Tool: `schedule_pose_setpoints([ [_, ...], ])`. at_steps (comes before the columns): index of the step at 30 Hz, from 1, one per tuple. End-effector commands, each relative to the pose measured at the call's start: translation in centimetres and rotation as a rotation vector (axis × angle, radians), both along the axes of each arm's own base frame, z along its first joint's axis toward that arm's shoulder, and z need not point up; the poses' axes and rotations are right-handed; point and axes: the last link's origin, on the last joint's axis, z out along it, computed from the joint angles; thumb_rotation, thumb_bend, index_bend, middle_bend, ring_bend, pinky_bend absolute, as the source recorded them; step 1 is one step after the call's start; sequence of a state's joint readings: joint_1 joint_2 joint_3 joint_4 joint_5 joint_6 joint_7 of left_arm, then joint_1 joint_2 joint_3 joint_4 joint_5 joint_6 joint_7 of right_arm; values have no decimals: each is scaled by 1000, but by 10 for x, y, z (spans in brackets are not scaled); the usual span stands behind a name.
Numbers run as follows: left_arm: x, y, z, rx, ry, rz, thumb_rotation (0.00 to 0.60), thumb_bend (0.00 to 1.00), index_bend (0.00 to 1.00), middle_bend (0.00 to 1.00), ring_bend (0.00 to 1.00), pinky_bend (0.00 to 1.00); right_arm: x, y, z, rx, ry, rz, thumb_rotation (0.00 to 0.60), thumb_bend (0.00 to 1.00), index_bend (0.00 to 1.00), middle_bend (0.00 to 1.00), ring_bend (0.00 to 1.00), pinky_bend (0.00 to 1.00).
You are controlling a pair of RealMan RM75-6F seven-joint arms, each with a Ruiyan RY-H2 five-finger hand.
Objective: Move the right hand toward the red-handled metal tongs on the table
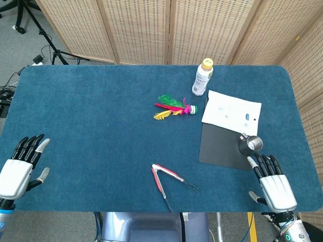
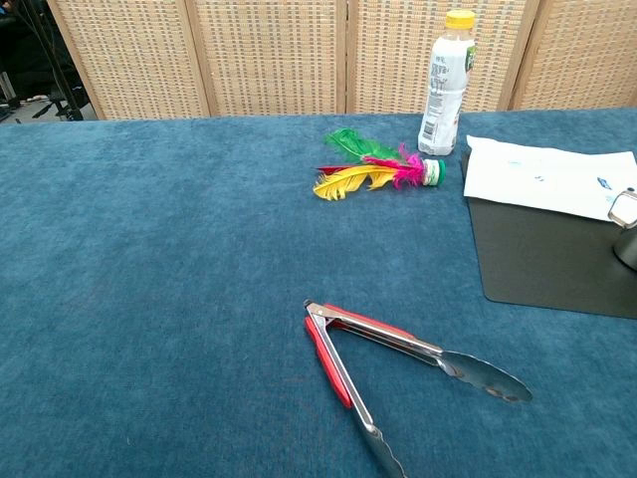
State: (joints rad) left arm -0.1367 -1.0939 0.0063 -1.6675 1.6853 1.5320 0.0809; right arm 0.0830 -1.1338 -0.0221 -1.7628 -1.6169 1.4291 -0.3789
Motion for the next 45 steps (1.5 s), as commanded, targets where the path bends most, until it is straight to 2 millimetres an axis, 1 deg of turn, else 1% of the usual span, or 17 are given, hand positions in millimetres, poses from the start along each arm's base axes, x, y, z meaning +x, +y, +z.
schedule_pose_setpoints([
  [1, 0, 0, 0, -1, 1, 0, 600, 382, 0, 0, 0, 0, 0, 0, 0, 2, 2, -2, 600, 208, 0, 0, 0, 0],
  [28, 2, -1, 0, -1, -6, -2, 600, 383, 0, 0, 0, 0, 3, -1, 0, -5, -6, 6, 600, 208, 0, 1, 0, 0],
  [29, 2, -1, 0, -2, -7, -1, 600, 383, 0, 0, 0, 0, 3, -2, 0, -8, -7, 6, 600, 209, 0, 24, 11, 1],
  [31, 2, -1, 0, -3, -9, 1, 600, 382, 0, 0, 0, 0, 5, -4, 1, -26, -14, 4, 600, 222, 0, 115, 91, 51],
  [32, 2, -1, -1, -4, -10, 1, 600, 383, 0, 0, 0, 0, 7, -6, 2, -37, -15, 6, 600, 230, 0, 197, 172, 122],
  [33, 2, -1, -1, -5, -10, 2, 600, 383, 0, 0, 0, 0, 8, -8, 2, -44, -14, 6, 600, 234, 0, 275, 254, 218],
  [34, 2, -1, -1, -8, -12, 1, 600, 383, 0, 0, 0, 0, 10, -12, 3, -59, -8, 14, 600, 234, 0, 328, 310, 287],
  [36, 3, -2, -2, -12, -13, -2, 600, 383, 0, 0, 0, 0, 15, -18, 4, -79, -4, 32, 600, 243, 0, 472, 475, 467],
  [39, 4, -2, -4, -18, -15, -8, 600, 383, 0, 0, 0, 0, 26, -30, 4, -97, -1, 56, 600, 260, 0, 623, 645, 633],
  [40, 4, -2, -4, -18, -17, -9, 600, 382, 0, 0, 0, 0, 33, -35, 2, -92, 1, 71, 600, 260, 0, 656, 680, 666],
  [42, 4, -2, -4, -19, -26, -9, 600, 382, 0, 0, 0, 0, 44, -43, -1, -75, 4, 78, 600, 283, 0, 755, 780, 753],
  [45, 3, -2, -4, -21, -28, -8, 600, 382, 0, 0, 0, 0, 51, -47, -7, -41, 7, 62, 600, 327, 0, 830, 875, 839],
])
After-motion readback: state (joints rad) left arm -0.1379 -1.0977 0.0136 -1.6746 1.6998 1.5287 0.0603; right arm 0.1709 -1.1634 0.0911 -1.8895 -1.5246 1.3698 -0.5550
